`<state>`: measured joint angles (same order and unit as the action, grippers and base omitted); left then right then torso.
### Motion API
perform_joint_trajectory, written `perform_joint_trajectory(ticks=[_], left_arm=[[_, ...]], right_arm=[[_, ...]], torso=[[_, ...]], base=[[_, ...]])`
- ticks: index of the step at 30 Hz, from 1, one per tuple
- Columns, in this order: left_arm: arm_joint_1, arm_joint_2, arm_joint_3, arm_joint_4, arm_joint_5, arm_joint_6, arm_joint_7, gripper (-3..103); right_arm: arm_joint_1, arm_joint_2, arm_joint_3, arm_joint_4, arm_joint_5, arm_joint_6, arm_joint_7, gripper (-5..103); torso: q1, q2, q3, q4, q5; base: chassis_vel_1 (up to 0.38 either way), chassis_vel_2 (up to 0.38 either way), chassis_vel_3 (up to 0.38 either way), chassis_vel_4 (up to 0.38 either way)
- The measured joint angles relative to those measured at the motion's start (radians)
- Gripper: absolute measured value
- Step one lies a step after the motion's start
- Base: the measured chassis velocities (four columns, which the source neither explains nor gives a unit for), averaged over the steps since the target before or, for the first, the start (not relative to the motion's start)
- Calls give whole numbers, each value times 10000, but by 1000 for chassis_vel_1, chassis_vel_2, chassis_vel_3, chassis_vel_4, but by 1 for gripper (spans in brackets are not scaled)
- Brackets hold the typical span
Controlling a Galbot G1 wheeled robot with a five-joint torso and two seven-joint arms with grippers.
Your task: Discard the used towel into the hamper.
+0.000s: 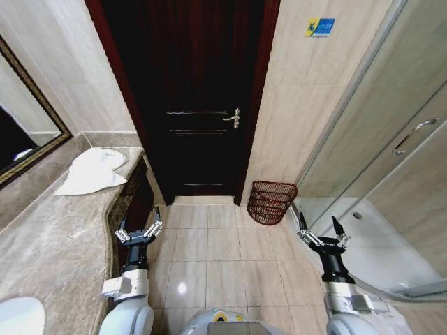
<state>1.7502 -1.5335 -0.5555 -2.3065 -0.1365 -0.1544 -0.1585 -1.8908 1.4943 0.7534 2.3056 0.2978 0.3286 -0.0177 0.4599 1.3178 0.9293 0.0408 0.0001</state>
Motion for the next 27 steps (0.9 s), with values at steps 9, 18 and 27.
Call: perform_joint_trajectory(ticks=[9, 18, 27], left_arm=[[-2, -59, 220, -142, -61, 183, -95, 96], [-48, 399, 31, -186, -184, 153, 86, 96], [-41, 313, 47, -194, -183, 136, 85, 96]], right_arm=[[-18, -79, 20, 35, -45, -73, 103, 100], [3, 11, 16, 35, -86, -105, 70, 100], [-26, 41, 35, 36, -68, -47, 2, 100]], torso=[[0, 0, 0, 0, 0], [-1, 0, -1, 0, -2], [0, 1, 0, 0, -2]], base=[[0, 0, 0, 0], [0, 0, 0, 0], [-58, 61, 61, -51]])
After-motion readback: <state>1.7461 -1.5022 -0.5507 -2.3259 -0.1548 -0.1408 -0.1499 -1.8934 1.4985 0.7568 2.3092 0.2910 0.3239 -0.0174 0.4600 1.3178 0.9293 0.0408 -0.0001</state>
